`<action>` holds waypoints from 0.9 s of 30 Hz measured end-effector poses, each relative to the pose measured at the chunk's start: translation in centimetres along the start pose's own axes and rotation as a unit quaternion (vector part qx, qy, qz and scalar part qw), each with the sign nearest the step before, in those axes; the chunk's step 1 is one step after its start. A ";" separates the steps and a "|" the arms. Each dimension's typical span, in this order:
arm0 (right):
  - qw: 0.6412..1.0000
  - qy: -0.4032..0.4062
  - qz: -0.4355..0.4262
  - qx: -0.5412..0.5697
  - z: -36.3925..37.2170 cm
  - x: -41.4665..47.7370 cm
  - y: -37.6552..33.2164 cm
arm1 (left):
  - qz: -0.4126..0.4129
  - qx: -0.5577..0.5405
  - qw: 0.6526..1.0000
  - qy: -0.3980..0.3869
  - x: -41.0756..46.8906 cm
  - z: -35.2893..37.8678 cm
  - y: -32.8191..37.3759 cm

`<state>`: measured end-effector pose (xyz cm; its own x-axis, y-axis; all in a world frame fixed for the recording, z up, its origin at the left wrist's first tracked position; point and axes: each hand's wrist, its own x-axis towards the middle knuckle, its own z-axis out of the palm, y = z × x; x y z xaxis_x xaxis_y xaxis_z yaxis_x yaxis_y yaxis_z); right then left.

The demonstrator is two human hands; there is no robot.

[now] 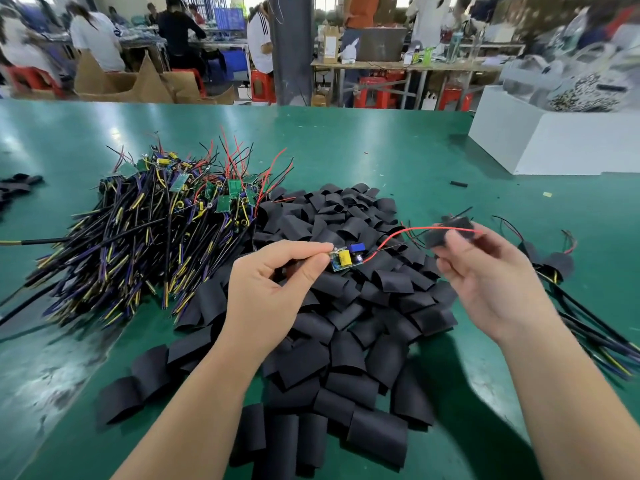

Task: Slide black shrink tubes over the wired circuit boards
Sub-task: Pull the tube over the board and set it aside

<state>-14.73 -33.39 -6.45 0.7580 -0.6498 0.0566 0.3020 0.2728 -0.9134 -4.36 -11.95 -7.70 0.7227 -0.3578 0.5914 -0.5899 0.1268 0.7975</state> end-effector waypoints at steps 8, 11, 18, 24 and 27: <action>0.947 0.012 0.043 0.318 -0.2 0.5 -0.4 | -0.003 -0.022 1.000 -0.001 0.0 -0.2 0.5; 0.945 -0.034 0.038 0.324 -0.1 0.1 -0.5 | -0.005 -0.022 1.000 0.000 0.1 -0.2 0.6; 0.952 -0.120 0.013 0.281 -0.4 -0.4 -0.9 | -0.005 -0.037 0.999 0.015 0.2 -0.4 0.7; 0.957 -0.131 0.018 0.259 -0.5 -0.2 -0.8 | -0.011 -0.048 0.998 0.036 0.3 -0.8 0.3; 0.951 -0.151 0.018 0.269 -0.3 -0.2 -0.7 | -0.016 -0.055 0.997 0.046 0.4 -0.9 0.2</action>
<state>-15.31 -33.68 -5.95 0.8808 -0.4211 0.2165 0.4626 0.6678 -0.5831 -3.92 -11.23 -7.20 0.7730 -0.2777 0.5703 -0.5267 0.2201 0.8211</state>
